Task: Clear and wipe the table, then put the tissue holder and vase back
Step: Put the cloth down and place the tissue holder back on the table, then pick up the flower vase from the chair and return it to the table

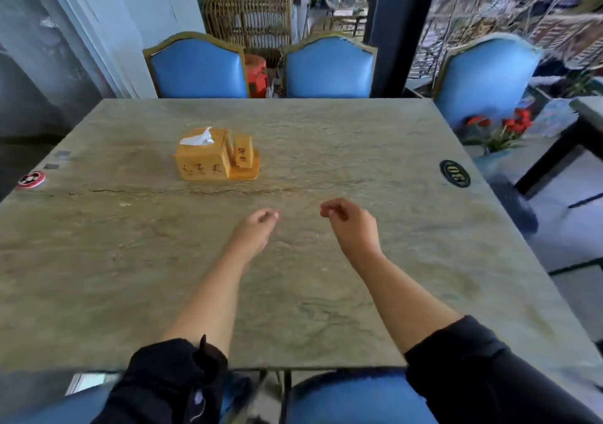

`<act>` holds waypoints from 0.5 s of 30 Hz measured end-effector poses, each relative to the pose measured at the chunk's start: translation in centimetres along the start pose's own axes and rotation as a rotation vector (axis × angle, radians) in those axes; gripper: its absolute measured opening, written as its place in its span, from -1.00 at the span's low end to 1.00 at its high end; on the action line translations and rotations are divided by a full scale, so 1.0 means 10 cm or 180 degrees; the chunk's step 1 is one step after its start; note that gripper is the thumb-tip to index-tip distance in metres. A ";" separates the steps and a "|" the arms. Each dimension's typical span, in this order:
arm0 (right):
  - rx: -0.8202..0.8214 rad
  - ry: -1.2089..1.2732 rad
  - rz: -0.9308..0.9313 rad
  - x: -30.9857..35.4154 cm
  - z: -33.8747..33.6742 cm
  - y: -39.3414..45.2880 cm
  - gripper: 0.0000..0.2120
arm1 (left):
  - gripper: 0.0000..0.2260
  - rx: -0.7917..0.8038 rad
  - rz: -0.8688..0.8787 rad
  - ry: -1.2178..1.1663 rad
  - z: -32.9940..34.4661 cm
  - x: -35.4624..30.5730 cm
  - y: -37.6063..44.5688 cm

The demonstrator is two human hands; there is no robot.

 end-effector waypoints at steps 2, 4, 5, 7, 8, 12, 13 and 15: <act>-0.0124 0.0090 -0.0001 -0.22 -0.49 -0.27 -0.76 | -0.89 0.0077 0.0122 -0.0169 0.46 -0.10 -0.38; -0.0219 0.0118 -0.0001 -0.48 -0.96 -0.52 -0.75 | -0.87 0.0176 0.0245 -0.0308 0.92 -0.19 -0.71; -0.0241 0.0111 0.0024 -0.61 -1.17 -0.63 -0.75 | -0.84 0.0213 0.0302 -0.0380 1.13 -0.22 -0.85; -0.0284 0.0080 0.0058 -0.87 -1.59 -0.84 -0.76 | -0.80 0.0283 0.0426 -0.0487 1.54 -0.30 -1.11; -0.0312 0.0069 0.0055 -1.00 -1.78 -0.93 -0.76 | -0.79 0.0328 0.0476 -0.0513 1.73 -0.34 -1.23; -0.0486 0.0068 0.0116 -1.48 -2.41 -1.15 -0.80 | -0.78 0.0483 0.0567 -0.0549 2.41 -0.53 -1.56; -0.0539 0.0069 0.0155 -1.60 -2.54 -1.18 -0.80 | -0.78 0.0509 0.0573 -0.0558 2.57 -0.57 -1.59; -0.0627 0.0115 0.0231 -1.82 -2.79 -1.21 -0.81 | -0.79 0.0569 0.0579 -0.0570 2.88 -0.68 -1.64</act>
Point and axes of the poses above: each hand's wrist, its own y-axis towards the middle knuckle, its own z-axis out of the palm, x = y × z, the point moved 5 cm from there along y, towards the middle knuckle, and after that the axes turned 10 degrees about -y, right-handed, at the moved point
